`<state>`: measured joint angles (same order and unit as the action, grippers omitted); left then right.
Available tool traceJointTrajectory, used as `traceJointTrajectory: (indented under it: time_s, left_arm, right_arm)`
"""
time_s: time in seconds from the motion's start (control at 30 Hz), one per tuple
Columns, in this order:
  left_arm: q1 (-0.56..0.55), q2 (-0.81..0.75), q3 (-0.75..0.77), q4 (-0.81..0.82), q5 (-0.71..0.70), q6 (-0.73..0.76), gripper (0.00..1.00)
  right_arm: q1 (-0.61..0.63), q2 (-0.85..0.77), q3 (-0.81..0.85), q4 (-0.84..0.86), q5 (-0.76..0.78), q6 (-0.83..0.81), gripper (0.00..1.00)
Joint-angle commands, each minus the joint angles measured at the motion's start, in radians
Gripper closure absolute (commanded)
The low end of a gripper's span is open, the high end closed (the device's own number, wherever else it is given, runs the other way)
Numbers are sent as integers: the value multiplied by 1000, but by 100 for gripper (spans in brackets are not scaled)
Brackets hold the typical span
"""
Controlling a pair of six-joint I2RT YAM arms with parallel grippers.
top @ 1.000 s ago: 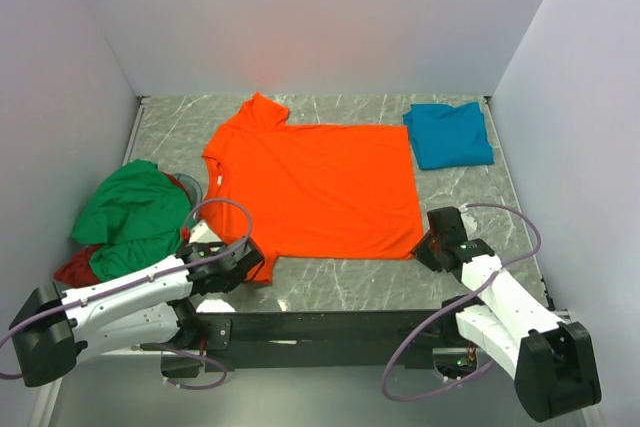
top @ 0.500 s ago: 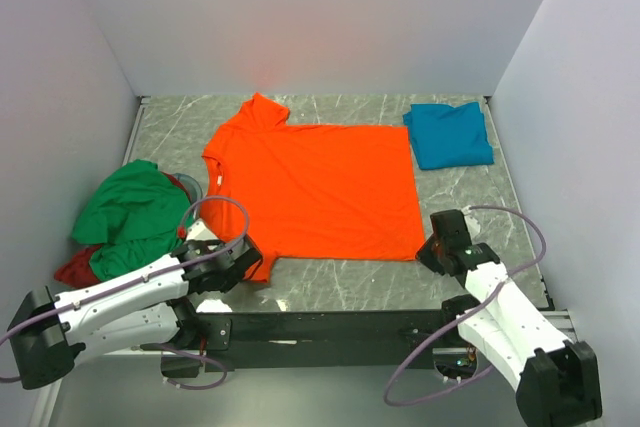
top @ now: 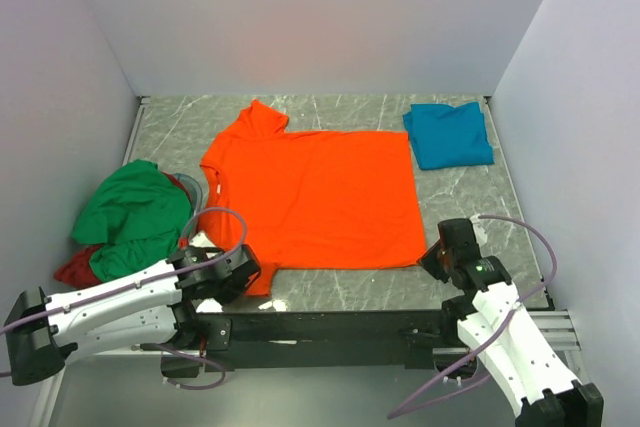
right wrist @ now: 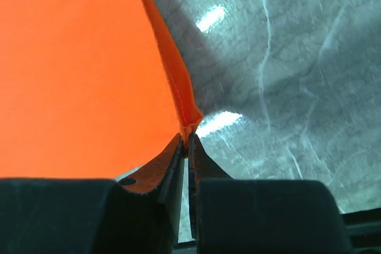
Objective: Fold and stack the t-shirts
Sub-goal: Fold the tshirt
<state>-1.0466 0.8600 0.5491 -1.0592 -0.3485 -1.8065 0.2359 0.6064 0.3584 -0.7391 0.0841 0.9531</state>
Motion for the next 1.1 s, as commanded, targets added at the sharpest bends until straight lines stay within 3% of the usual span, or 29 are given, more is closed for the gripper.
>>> traceJointTrajectory:
  time_s: [0.0, 0.57, 1.07]
  left_arm:
    - [-38, 28, 26, -64, 25, -44, 99]
    - [-29, 178, 270, -176, -224, -1, 100]
    - [220, 352, 459, 36, -331, 433, 100]
  right_arm:
    - [3, -33, 4, -55, 12, 32, 90]
    - [3, 69, 89, 47, 31, -34, 90]
    - [2, 228, 228, 184, 54, -117, 91]
